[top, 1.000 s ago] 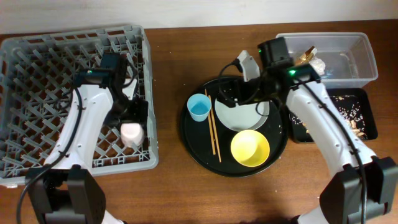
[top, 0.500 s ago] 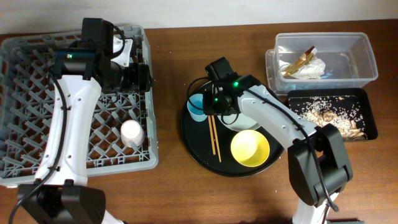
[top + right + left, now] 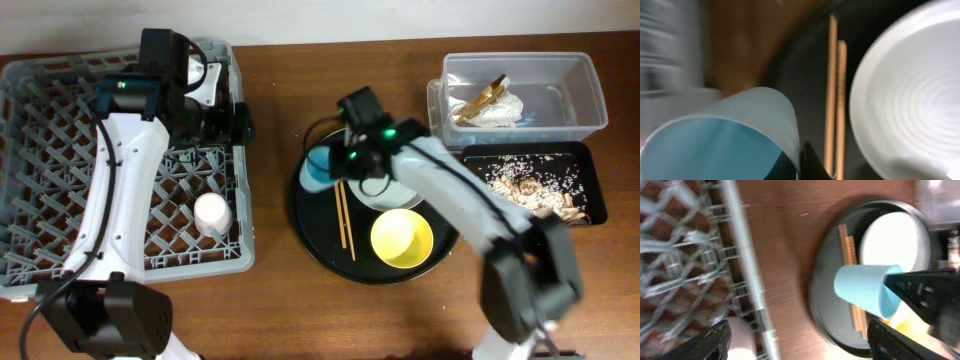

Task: Sort waste into correct bins and load items into the dishwasher rack
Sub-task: 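Grasp the blue cup with the right gripper and lift it, then hand the blue cup from the right gripper to the left gripper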

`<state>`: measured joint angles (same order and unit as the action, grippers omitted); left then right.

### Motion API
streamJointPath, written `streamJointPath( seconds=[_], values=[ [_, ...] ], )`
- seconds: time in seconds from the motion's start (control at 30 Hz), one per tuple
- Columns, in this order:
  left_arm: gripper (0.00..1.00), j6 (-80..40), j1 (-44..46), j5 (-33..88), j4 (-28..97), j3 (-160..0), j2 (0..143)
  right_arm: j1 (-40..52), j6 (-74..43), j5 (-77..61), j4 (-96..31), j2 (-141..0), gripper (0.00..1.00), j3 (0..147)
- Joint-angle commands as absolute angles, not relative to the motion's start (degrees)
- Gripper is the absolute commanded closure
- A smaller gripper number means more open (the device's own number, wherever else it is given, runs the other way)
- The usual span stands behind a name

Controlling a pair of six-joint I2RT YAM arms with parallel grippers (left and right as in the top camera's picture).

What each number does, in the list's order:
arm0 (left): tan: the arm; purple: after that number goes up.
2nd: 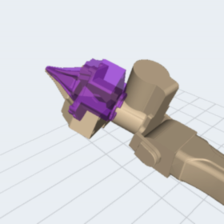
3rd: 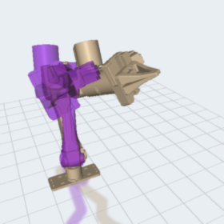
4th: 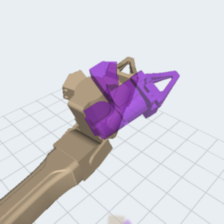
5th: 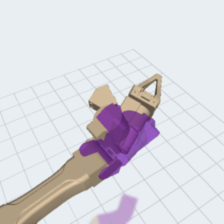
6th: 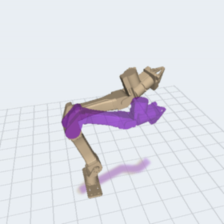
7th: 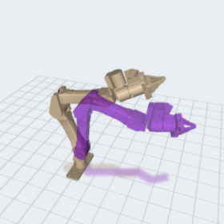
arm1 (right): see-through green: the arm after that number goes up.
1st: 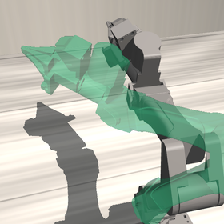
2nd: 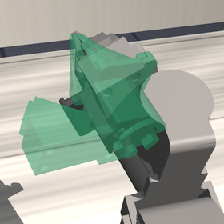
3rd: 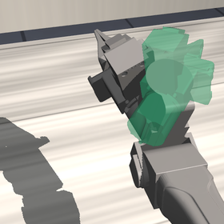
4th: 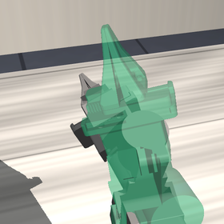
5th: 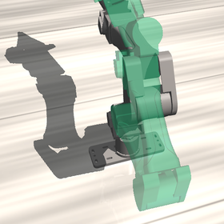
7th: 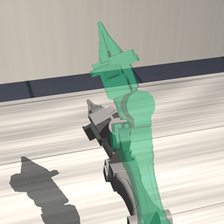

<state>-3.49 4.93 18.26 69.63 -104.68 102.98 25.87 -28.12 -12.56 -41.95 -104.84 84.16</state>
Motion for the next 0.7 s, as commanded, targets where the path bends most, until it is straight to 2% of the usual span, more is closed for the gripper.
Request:
streamJointPath(
  seconds=[0.0, 0.2, 0.3, 0.43, 0.63, 0.67],
  values=[
    [0.04, -2.68, 5.19, 38.83, 66.37, -104.99, 103.57, 19.42, -26.35, -23.31, -41.65, -90.19, 0.96, 84.99],
    [0.01, 0.05, 4.71, 74.22, 56.97, -104.99, 103.57, 7.75, -18.20, -57.69, -35.90, -85.82, 0.96, 84.64],
    [0.01, 0.05, 3.11, 87.79, 52.86, -104.99, 103.57, 6.28, -17.45, -63.37, -32.18, -85.86, 0.96, 84.64],
    [0.01, -0.16, 2.63, 90.19, 51.86, -104.99, 103.55, 6.46, -16.97, -71.13, -24.36, -86.04, 0.96, 84.64],
    [0.02, -0.19, 5.61, 90.19, 51.92, -104.99, 103.55, 10.90, -20.64, -70.52, -14.92, -90.35, 0.96, 84.64],
    [0.05, -0.19, 6.02, 90.19, 51.94, -104.99, 103.55, 11.79, -21.71, -69.45, -13.39, -90.80, 0.96, 84.64]
  ],
)
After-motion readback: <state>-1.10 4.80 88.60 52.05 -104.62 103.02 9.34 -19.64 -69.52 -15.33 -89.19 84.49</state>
